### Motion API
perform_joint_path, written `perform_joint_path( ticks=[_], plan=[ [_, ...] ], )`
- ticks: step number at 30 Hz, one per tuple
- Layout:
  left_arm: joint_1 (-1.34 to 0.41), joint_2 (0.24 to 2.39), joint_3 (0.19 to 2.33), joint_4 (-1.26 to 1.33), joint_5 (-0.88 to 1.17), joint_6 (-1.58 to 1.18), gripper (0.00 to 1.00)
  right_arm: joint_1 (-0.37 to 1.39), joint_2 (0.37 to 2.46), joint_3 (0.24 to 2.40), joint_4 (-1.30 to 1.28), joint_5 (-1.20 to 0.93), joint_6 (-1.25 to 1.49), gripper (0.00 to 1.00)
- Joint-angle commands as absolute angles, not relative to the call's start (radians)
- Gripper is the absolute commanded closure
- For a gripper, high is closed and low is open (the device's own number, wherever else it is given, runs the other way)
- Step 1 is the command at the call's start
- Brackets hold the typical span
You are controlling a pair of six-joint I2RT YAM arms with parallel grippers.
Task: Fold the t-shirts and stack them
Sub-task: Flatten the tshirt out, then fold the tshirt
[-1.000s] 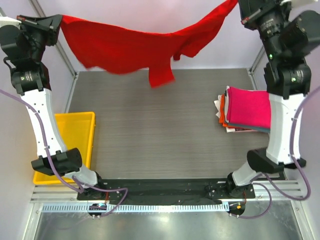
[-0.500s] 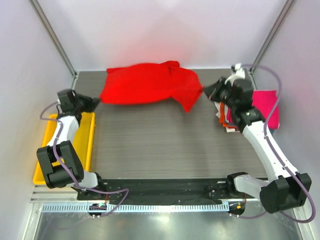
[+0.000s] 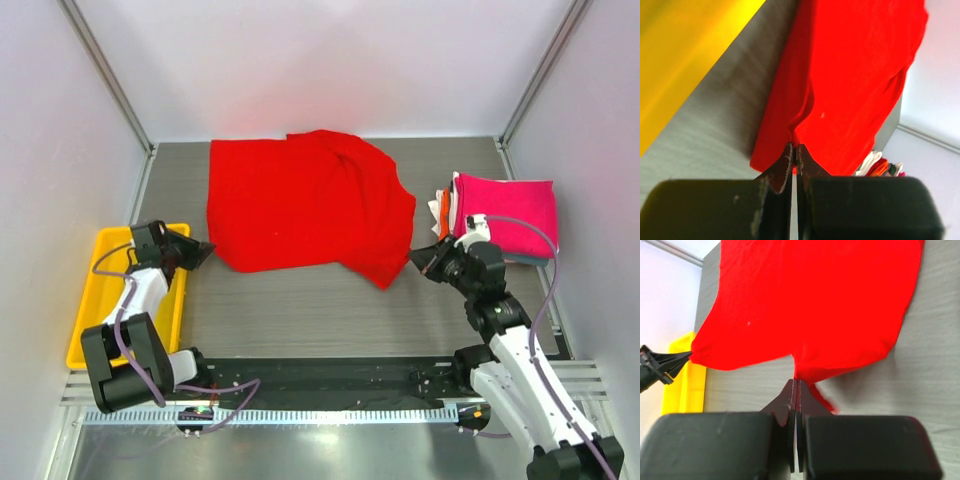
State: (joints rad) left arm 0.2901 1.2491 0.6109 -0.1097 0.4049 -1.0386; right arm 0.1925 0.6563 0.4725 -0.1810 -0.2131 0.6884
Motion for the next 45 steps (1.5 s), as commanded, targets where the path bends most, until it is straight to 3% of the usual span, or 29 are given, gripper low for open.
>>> perform_joint_path(
  ticks=[1, 10, 18, 25, 33, 45],
  plan=[
    [0.295, 1.163, 0.581, -0.178, 0.426, -0.979, 1.00, 0.189, 0.545, 0.456, -0.268, -0.247, 0.712, 0.99],
    [0.320, 0.871, 0.528, -0.429, 0.316, -0.988, 1.00, 0.189, 0.411, 0.529, -0.480, -0.189, 0.647, 0.99],
    [0.360, 0.900, 0.512, -0.483, 0.399, -1.006, 1.00, 0.189, 0.409, 0.571, -0.540, -0.187, 0.609, 0.99],
    [0.360, 0.913, 0.525, -0.459, 0.367, -1.037, 1.00, 0.187, 0.649, 0.678, -0.480, -0.132, 0.559, 0.99],
    [0.359, 1.025, 0.594, -0.428, 0.354, -1.100, 1.00, 0.189, 1.064, 0.960, -0.448, -0.123, 0.491, 0.99],
    [0.351, 1.198, 0.710, -0.433, 0.307, -1.206, 1.00, 0.190, 1.416, 1.290, -0.459, -0.136, 0.443, 0.99]
  ],
)
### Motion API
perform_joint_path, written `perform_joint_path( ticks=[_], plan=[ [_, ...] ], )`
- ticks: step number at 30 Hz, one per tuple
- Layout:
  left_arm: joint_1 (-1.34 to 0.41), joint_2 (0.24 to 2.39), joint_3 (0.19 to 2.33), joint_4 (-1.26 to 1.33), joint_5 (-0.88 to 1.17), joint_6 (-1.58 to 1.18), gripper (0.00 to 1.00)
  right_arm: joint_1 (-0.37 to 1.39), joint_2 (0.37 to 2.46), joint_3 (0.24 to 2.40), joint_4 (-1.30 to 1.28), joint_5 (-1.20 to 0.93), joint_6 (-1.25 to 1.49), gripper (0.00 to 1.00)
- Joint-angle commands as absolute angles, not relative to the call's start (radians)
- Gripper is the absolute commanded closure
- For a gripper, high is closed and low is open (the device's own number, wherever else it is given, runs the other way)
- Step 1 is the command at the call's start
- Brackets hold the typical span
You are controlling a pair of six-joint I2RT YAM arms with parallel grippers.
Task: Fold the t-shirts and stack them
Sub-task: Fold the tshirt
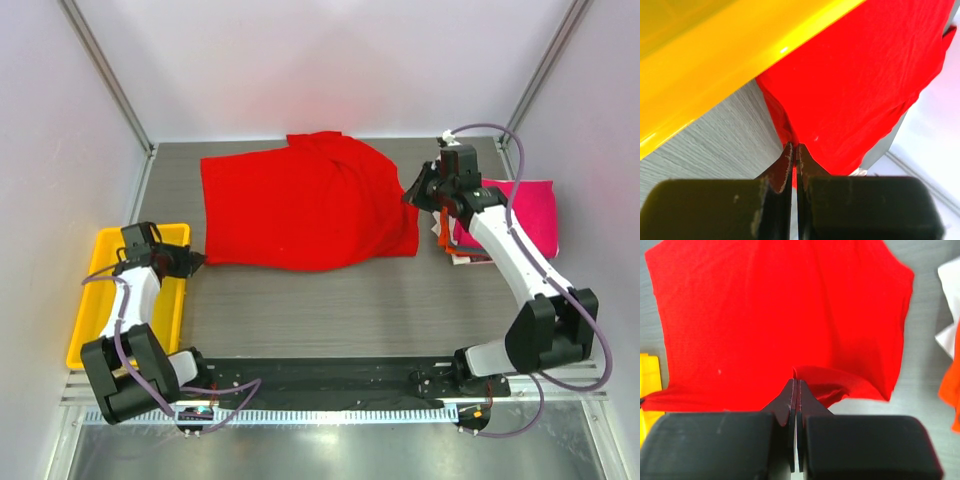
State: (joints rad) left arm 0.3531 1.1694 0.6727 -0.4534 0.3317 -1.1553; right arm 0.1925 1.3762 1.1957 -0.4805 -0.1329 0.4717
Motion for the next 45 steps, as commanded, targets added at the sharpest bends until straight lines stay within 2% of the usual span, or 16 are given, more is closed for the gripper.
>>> perform_joint_path(
  ticks=[1, 10, 19, 45],
  plan=[
    [0.351, 1.212, 0.716, -0.433, 0.304, -1.215, 1.00, 0.190, 1.434, 1.308, -0.459, -0.138, 0.437, 0.99],
    [0.345, 1.365, 0.799, -0.420, 0.291, -1.279, 1.00, 0.190, 1.701, 1.563, -0.494, -0.161, 0.408, 0.99],
    [0.344, 1.384, 0.811, -0.379, 0.273, -1.335, 1.00, 0.192, 1.897, 1.805, -0.508, -0.187, 0.400, 0.99],
    [0.344, 1.462, 0.845, -0.314, 0.279, -1.382, 1.00, 0.201, 2.148, 2.174, -0.558, -0.195, 0.399, 0.99]
  ],
)
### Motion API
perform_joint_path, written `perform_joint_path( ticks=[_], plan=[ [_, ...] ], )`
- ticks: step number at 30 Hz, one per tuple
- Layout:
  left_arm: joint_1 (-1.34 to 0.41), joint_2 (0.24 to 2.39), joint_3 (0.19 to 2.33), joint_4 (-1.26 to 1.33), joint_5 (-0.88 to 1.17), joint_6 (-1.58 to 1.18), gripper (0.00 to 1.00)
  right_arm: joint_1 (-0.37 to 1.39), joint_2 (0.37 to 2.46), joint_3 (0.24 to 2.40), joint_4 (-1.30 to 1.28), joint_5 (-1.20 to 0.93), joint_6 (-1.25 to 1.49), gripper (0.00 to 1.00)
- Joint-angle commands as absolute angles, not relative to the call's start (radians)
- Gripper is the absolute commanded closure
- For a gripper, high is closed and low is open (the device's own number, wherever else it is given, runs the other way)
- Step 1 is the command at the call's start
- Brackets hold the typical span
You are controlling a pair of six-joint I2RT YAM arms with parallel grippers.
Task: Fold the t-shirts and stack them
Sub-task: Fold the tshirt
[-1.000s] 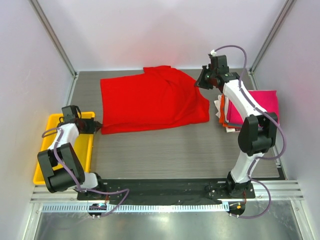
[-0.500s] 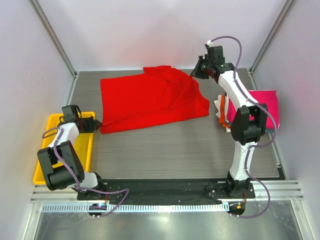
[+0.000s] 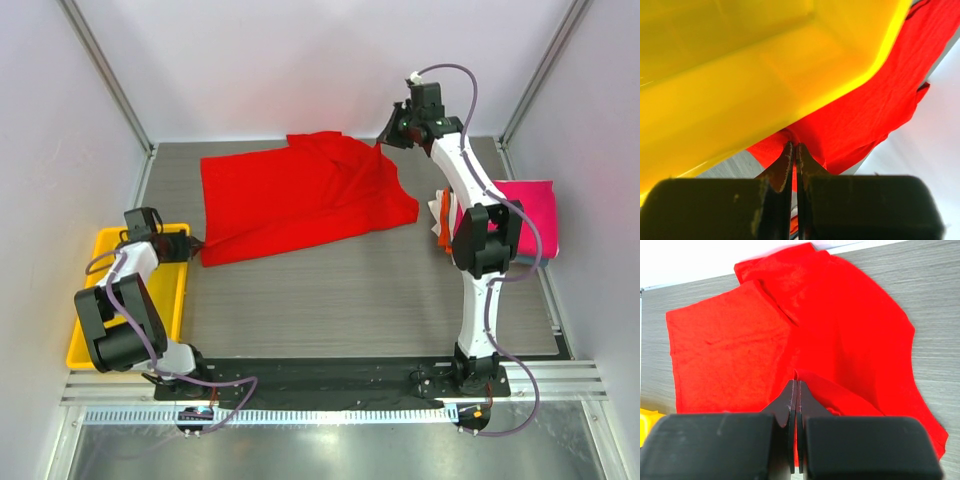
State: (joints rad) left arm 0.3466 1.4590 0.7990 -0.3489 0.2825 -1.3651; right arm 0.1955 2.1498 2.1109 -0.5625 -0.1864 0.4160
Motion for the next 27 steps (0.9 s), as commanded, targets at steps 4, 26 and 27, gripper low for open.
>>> perform_joint_path(
  ticks=[4, 26, 27],
  plan=[
    [0.344, 1.471, 0.856, -0.310, 0.285, -1.390, 1.00, 0.199, 2.161, 2.187, -0.564, -0.187, 0.397, 0.99],
    [0.341, 1.565, 0.913, -0.279, 0.273, -1.402, 1.00, 0.198, 2.250, 2.267, -0.564, -0.163, 0.413, 0.99],
    [0.341, 1.577, 0.916, -0.279, 0.276, -1.402, 1.00, 0.198, 2.256, 2.272, -0.566, -0.161, 0.414, 0.99]
  ],
)
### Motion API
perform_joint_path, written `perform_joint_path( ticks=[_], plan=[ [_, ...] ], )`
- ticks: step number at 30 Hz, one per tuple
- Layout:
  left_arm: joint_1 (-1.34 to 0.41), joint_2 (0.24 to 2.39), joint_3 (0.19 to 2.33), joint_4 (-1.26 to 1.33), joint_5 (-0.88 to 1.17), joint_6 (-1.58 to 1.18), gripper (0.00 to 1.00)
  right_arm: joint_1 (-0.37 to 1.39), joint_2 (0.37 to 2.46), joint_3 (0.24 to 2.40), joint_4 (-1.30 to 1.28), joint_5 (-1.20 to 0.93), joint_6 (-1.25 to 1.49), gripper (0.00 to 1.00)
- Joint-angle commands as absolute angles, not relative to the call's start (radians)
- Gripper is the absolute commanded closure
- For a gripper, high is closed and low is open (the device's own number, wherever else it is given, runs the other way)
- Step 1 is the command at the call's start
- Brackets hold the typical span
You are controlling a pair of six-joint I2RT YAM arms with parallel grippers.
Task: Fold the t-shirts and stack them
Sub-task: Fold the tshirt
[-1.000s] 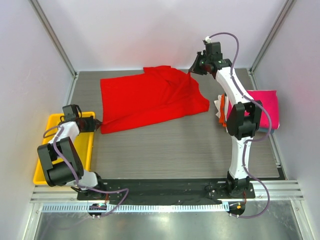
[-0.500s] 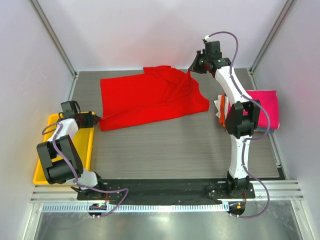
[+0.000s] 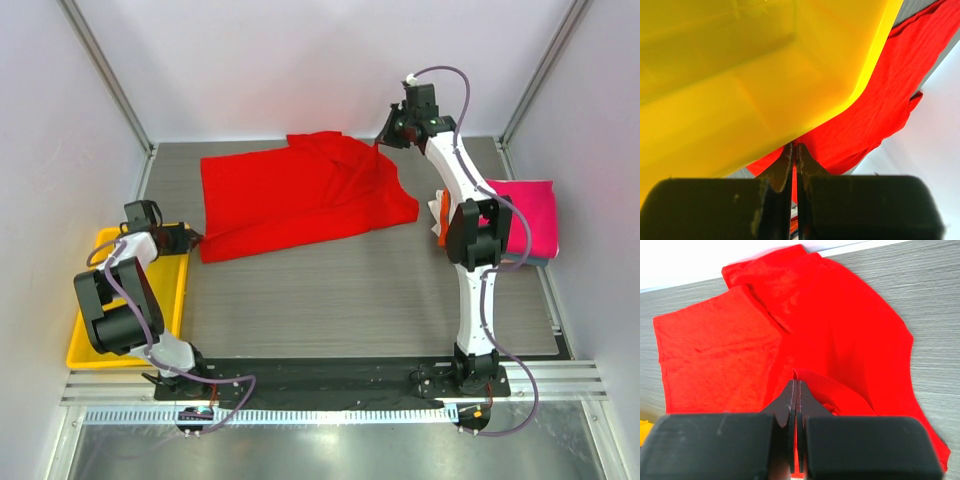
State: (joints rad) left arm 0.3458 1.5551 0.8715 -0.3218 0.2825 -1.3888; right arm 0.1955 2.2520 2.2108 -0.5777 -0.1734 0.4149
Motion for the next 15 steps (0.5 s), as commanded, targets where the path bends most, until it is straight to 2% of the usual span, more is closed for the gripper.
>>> perform_joint_path(
  ticks=[1, 15],
  plan=[
    [0.341, 1.583, 0.920, -0.278, 0.276, -1.402, 1.00, 0.198, 2.261, 2.285, -0.565, -0.161, 0.417, 0.99],
    [0.341, 1.592, 0.920, -0.273, 0.301, -1.396, 1.00, 0.176, 2.269, 2.283, -0.565, -0.130, 0.433, 0.99]
  ],
)
